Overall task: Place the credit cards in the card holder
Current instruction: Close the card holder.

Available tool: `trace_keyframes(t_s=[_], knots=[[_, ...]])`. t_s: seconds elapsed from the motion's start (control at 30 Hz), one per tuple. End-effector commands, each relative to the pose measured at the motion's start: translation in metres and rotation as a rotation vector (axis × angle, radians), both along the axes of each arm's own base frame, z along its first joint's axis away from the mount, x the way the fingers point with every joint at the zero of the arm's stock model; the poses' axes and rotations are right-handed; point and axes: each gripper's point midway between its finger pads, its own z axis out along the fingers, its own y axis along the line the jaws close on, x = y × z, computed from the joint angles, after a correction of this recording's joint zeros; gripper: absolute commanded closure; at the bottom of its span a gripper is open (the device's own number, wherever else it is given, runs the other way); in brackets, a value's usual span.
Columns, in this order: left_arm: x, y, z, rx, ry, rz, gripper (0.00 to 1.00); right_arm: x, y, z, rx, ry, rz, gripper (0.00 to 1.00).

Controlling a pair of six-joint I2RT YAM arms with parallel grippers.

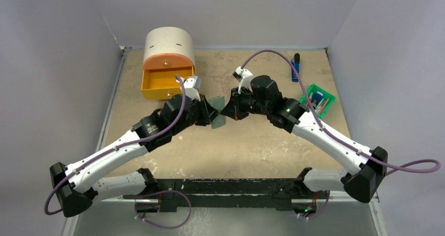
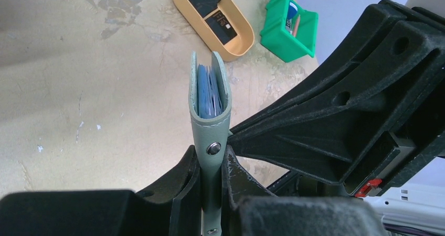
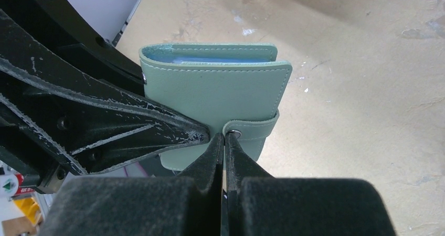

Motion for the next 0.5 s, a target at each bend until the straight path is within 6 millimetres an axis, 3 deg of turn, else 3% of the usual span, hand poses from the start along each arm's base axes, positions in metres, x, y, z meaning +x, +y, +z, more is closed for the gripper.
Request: trace_keyframes(t_s=[0.0,0.2,0.4,0.43,0.47], knots=[[-0.052,-0.059,0.104,-0.395,-0.095,-0.316,1.00,-0.004,0.036,0.035,0.128,-0.070,0.091,1.00],[-0.052,-0.059,0.104,-0.392,-0.097,-0.314,1.00,-0.005,0.036,0.035,0.128,-0.072,0.092,1.00],[-0.042,-0.043,0.097,-0.312,-0.130,-0.238,1.00,-0.011,0.029,0.037,0.123,-0.078,0.097,1.00],[-0.041,-0.039,0.095,-0.293,-0.136,-0.226,1.00,-0.014,0.027,0.037,0.121,-0.074,0.102,0.97],[-0.036,-0.033,0.094,-0.271,-0.148,-0.186,1.00,-0.017,0.025,0.038,0.119,-0.067,0.109,0.88]])
